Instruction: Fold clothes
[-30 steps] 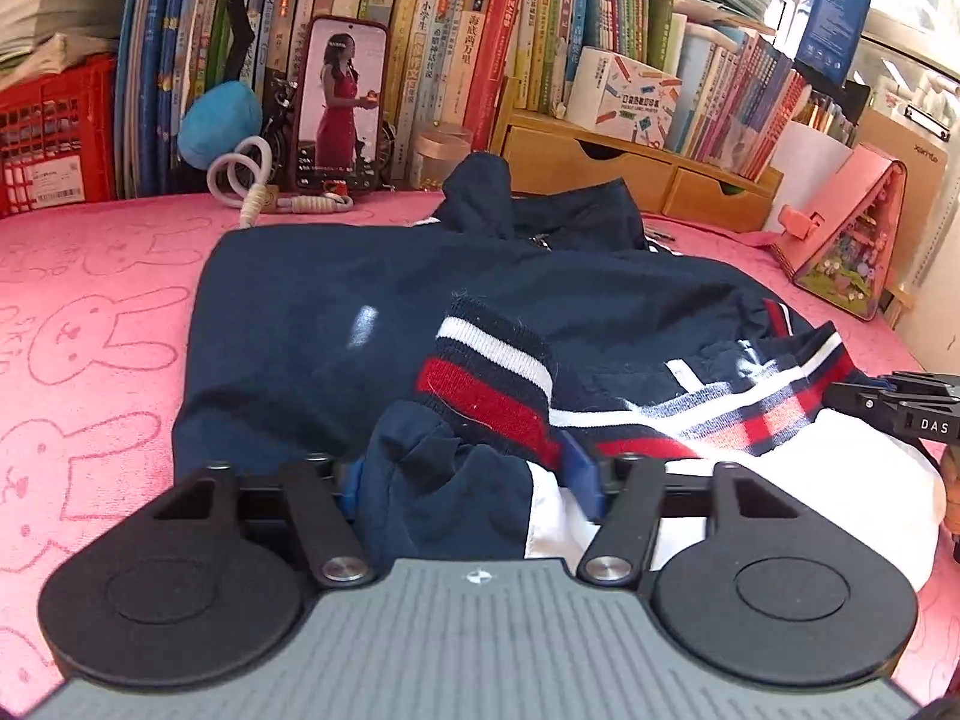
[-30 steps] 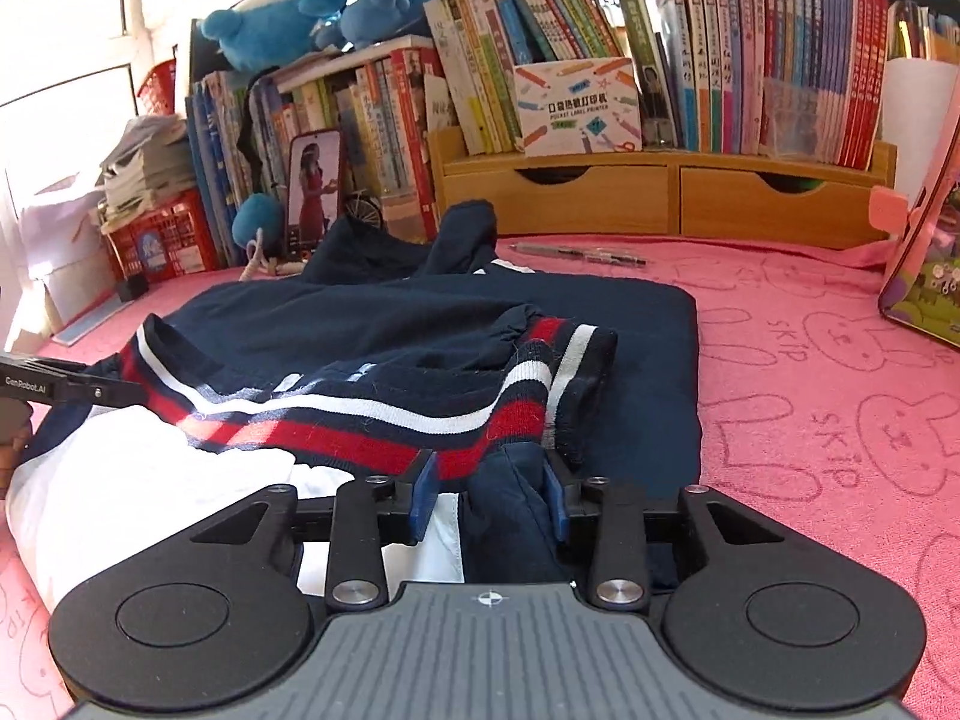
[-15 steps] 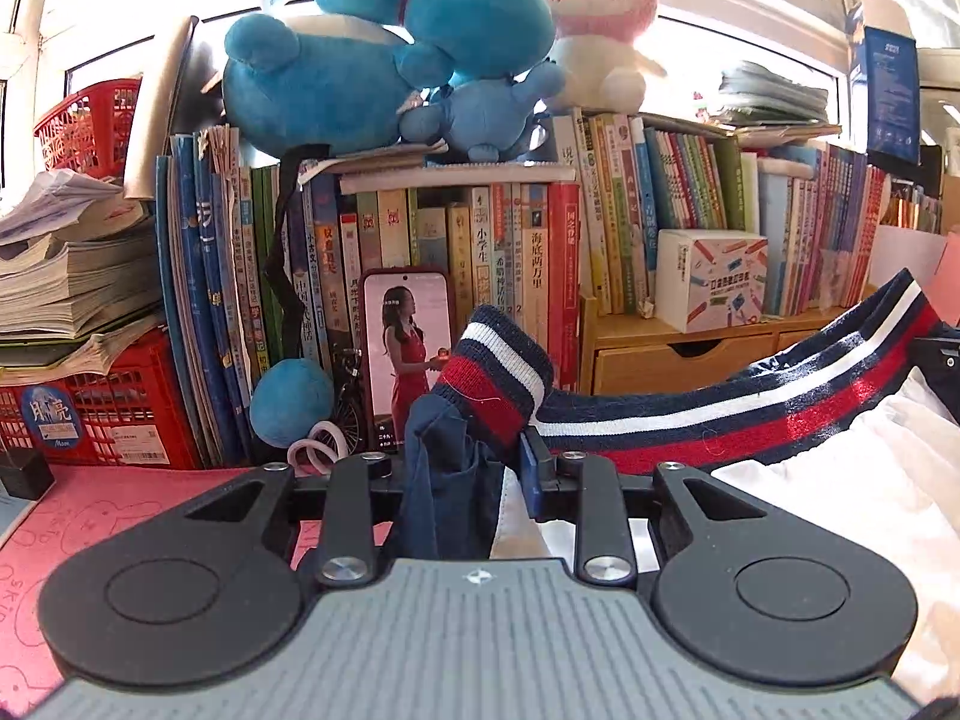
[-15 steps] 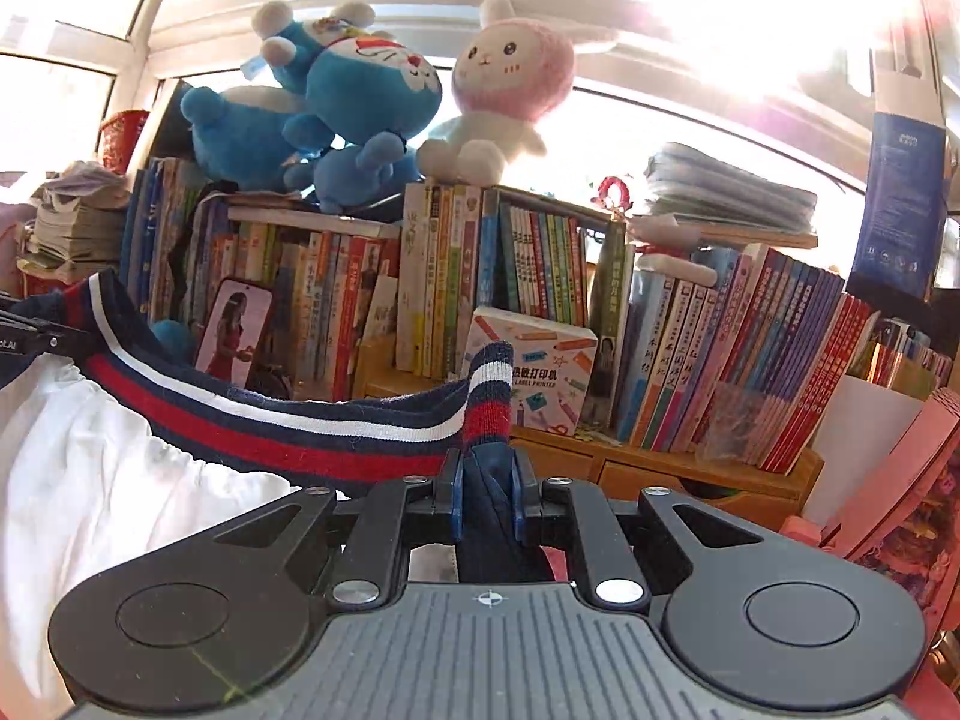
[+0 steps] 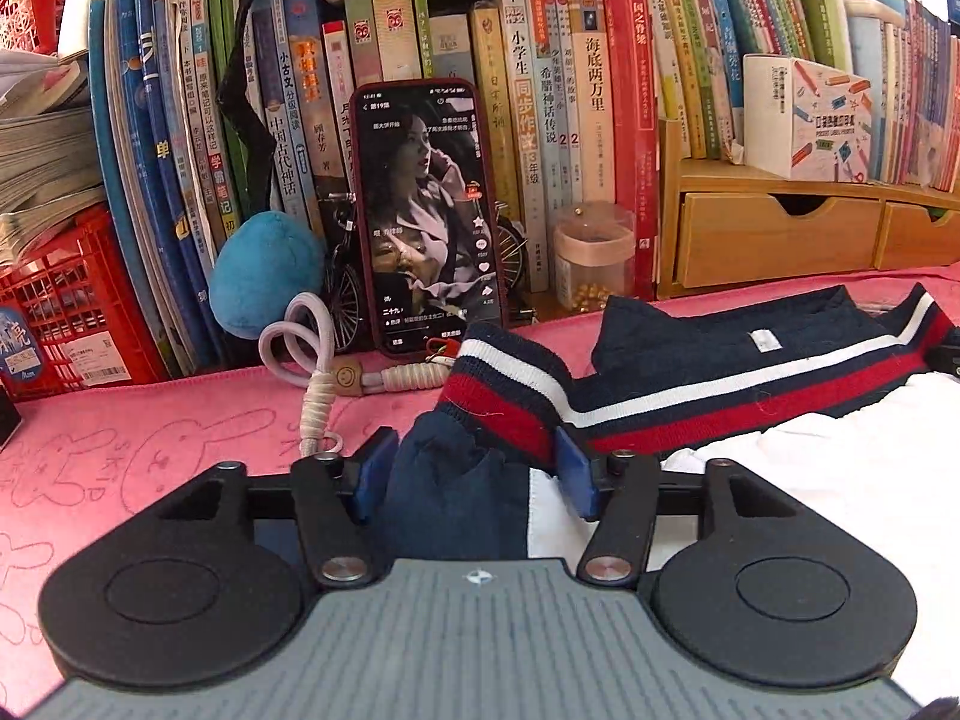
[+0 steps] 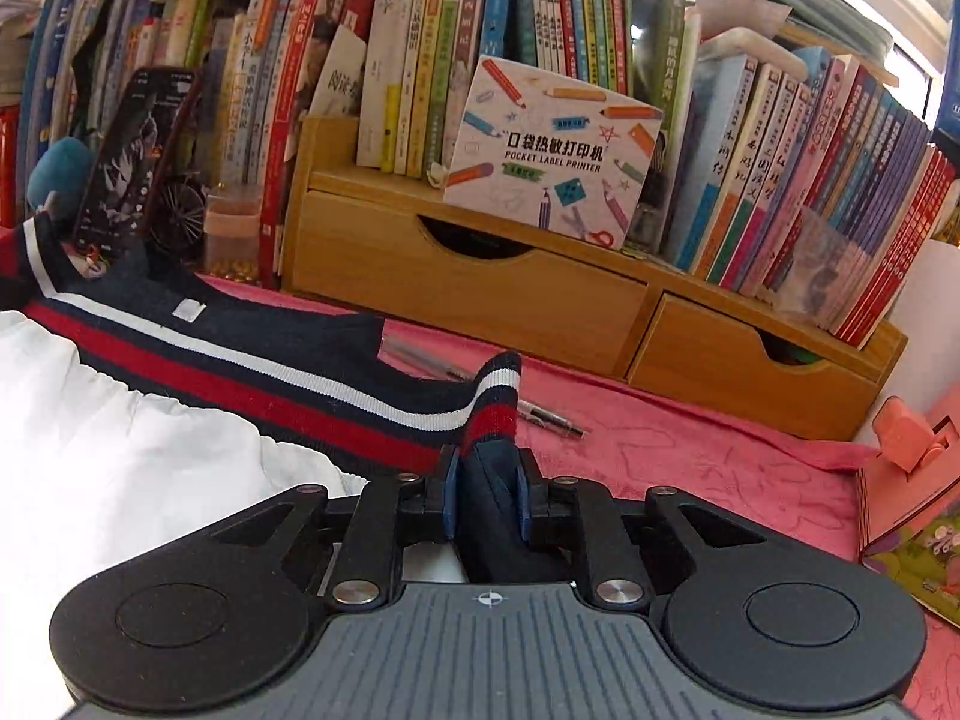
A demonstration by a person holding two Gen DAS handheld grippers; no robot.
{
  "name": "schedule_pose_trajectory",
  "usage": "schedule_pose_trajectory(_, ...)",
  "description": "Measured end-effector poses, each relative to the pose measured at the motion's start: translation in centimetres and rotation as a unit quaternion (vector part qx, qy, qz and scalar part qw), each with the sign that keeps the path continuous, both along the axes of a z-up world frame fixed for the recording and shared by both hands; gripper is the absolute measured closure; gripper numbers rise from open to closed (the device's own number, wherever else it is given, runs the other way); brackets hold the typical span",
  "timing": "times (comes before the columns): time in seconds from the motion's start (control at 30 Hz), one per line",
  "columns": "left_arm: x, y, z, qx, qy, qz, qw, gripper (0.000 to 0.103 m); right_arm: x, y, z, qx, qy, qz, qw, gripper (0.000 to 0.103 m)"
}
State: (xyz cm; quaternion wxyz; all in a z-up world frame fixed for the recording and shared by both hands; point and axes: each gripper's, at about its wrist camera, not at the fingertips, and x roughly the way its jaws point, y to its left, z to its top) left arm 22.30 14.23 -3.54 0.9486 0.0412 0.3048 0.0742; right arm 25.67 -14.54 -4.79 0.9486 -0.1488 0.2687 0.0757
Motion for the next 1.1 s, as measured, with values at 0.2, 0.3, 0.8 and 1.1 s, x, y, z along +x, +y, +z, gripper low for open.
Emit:
schedule_pose_trajectory(0.2, -1.0, 2.0, 2.8, -0.043, 0.007, 0.036, 0.9984, 0.016, 0.0, 0.1, 1.3, -0.039, -0.003, -0.021, 0.999, 0.047)
schedule_pose_trajectory(0.3, -4.3, 3.2, 5.0, -0.021, -0.025, 0.009, 0.9994, 0.016, -3.1, -1.5, 3.6, -0.017, -0.029, -0.010, 0.999, 0.021)
schedule_pose_trajectory(0.8, -26.8, -7.3, 2.3, 0.222, -0.067, -0.402, 0.8856, 0.017, -27.2, 3.9, 4.1, -0.191, -0.110, 0.330, 0.918, 0.020)
schedule_pose_trajectory(1.1, -23.1, -11.2, 0.3, 0.239, -0.070, -0.382, 0.8900, 0.035, -28.7, 7.8, 1.8, -0.196, -0.071, 0.350, 0.913, 0.058)
